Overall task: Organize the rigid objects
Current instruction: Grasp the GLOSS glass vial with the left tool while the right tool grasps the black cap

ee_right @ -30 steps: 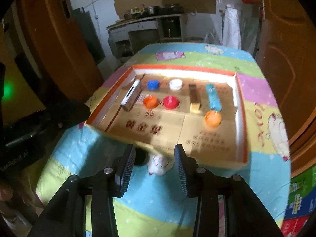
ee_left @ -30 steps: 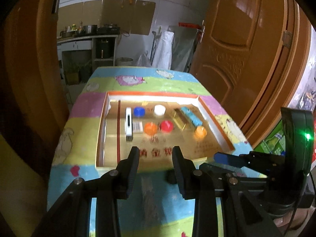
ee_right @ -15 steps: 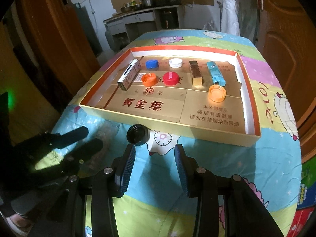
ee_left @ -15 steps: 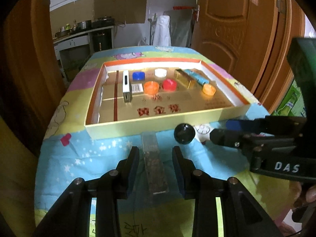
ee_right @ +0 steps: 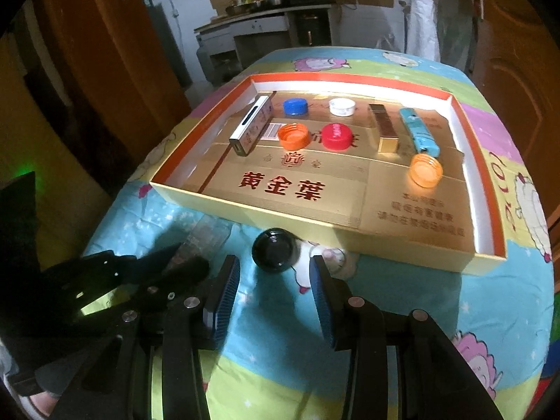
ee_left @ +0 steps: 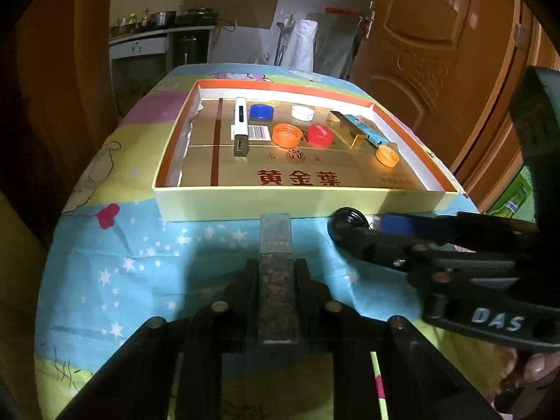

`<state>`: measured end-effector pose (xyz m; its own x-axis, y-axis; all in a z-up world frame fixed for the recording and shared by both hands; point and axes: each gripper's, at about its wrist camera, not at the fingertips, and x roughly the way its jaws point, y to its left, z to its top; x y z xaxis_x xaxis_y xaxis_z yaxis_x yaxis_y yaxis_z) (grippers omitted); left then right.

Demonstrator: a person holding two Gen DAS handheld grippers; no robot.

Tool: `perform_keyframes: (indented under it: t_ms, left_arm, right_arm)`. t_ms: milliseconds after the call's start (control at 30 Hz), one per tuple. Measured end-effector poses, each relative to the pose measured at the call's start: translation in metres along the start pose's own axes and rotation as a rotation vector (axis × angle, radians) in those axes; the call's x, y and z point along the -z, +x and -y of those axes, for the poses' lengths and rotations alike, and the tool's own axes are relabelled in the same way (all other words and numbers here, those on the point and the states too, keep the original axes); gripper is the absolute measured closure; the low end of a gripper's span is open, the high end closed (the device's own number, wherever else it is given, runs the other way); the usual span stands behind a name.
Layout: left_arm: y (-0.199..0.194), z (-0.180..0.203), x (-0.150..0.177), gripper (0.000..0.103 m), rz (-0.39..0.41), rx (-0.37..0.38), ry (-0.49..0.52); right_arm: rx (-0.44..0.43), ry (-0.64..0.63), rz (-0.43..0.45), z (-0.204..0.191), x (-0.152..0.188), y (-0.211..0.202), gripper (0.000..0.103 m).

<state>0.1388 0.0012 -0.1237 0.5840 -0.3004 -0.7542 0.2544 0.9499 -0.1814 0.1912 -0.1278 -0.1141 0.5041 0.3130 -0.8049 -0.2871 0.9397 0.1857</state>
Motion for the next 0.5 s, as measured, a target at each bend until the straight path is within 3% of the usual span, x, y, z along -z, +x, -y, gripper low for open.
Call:
perform_keyframes:
  t_ms: [333, 400, 500]
  left_arm:
    - [-0.012, -0.010, 0.007, 0.083, 0.007, -0.027, -0.026]
    - [-0.014, -0.012, 0.009, 0.083, 0.009, -0.033, -0.024]
    - [-0.018, -0.014, 0.011, 0.083, 0.014, -0.040, -0.027]
  right_arm:
    - [0.076, -0.078, -0.021, -0.016, -0.006, 0.021, 0.061]
    - [0.088, -0.087, -0.031, -0.018, -0.006, 0.025, 0.072]
    - [0.099, -0.085, -0.033, -0.018, -0.005, 0.026, 0.072]
